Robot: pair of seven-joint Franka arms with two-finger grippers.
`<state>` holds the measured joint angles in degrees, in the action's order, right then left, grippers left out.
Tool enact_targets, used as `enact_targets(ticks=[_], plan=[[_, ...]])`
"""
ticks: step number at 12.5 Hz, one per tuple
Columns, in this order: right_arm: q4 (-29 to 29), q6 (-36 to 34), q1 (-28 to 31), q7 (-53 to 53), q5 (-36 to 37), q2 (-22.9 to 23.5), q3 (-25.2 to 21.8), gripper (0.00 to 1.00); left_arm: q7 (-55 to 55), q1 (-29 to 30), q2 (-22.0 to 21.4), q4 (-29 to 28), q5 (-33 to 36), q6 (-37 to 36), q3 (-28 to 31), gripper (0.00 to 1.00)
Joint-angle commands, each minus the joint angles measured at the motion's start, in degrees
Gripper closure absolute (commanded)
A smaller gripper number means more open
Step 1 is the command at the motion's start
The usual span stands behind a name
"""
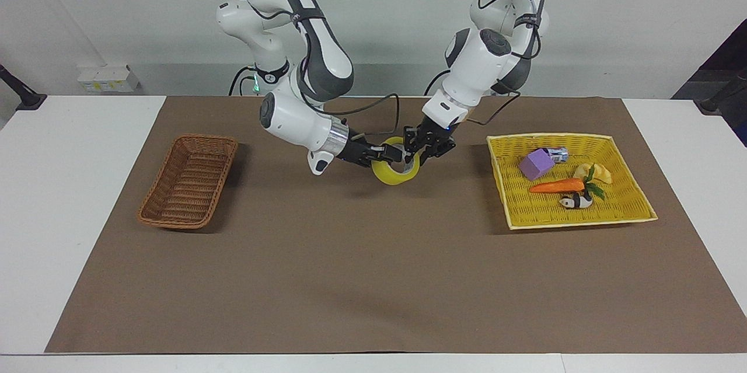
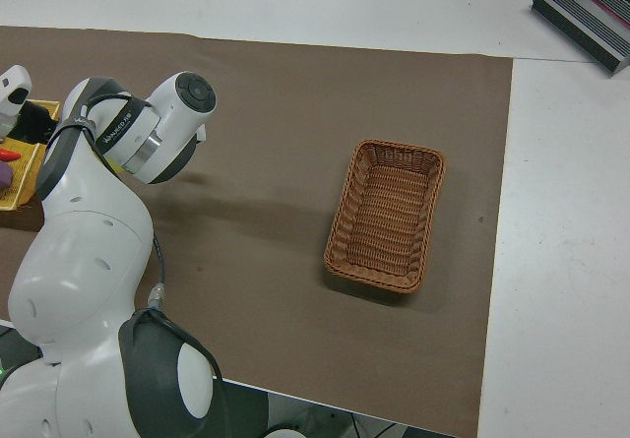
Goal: Move tape to another basket
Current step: 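Grasp the tape with the right gripper while the left gripper releases it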
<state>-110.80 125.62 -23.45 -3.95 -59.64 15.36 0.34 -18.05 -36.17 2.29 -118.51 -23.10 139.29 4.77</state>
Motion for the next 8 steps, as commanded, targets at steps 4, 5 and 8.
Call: enact_targets(ticks=[4, 5, 8], plan=[[-0.20, -4.33, 3.31, 0.09, 7.49, -1.65, -0.07, 1.00, 4.33, 10.05, -1.94, 0.47, 14.62, -4.11, 0.33, 0.00], [-0.11, -5.55, 4.19, 0.09, 8.91, -2.00, -0.16, 1.00, 6.69, 12.07, -1.94, 1.17, 17.62, -4.99, 0.33, 0.00], [1.55, -11.17, 7.79, 0.17, 16.10, -3.23, -0.25, 1.00, 20.72, 19.71, -0.89, 8.87, 18.79, -13.65, 0.33, 0.00]])
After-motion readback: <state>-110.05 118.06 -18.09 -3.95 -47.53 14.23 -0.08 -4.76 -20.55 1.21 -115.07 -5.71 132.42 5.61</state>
